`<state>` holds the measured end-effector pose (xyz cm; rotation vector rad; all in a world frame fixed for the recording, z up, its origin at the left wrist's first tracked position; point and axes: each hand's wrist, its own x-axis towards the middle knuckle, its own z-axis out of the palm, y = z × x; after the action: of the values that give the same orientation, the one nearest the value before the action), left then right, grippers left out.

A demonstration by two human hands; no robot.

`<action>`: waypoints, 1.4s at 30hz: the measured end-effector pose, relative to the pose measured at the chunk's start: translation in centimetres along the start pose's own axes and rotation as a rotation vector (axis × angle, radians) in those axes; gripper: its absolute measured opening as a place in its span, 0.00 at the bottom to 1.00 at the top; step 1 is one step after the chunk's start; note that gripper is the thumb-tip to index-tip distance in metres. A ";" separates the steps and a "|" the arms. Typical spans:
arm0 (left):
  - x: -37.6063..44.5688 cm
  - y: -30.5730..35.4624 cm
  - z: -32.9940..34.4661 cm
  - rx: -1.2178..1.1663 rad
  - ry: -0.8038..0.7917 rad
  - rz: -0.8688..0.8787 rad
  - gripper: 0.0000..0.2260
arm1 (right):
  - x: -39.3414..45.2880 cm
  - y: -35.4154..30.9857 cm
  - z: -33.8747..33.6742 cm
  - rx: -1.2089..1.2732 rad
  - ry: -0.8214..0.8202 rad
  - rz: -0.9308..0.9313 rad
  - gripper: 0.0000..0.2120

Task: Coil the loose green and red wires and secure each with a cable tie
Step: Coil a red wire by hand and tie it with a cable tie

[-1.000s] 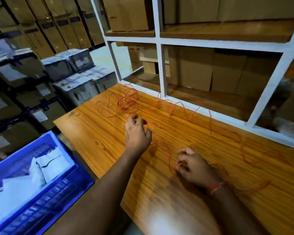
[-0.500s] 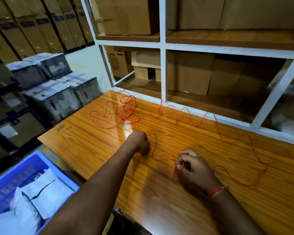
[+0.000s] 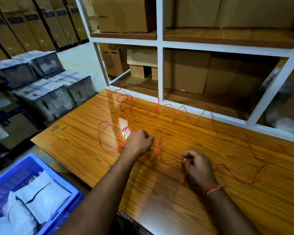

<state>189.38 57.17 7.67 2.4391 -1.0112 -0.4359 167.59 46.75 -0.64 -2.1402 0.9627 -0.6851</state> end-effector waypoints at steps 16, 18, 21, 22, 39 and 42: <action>-2.6 2.0 4.3 0.377 -0.239 -0.077 0.32 | -6.2 2.3 -4.0 -0.055 0.085 0.020 0.05; -5.5 4.6 6.3 0.366 -0.251 -0.034 0.29 | -8.2 3.3 -6.0 -0.050 0.110 0.024 0.05; -9.9 8.1 9.0 0.289 -0.315 0.003 0.28 | -11.4 4.9 -9.7 -0.068 0.144 0.024 0.06; -11.5 9.4 9.9 0.268 -0.352 0.027 0.28 | -12.7 5.6 -11.2 -0.079 0.159 0.040 0.06; -37.6 26.5 20.1 0.153 -0.735 0.405 0.26 | -33.0 15.7 -31.8 -0.088 0.284 0.204 0.13; -39.4 28.3 20.2 0.054 -0.887 0.325 0.28 | -34.4 16.4 -33.4 -0.117 0.346 0.281 0.11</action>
<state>137.11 62.26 9.92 2.0415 -1.7317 -1.4443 117.40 53.57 1.70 -1.9636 1.4873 -0.8912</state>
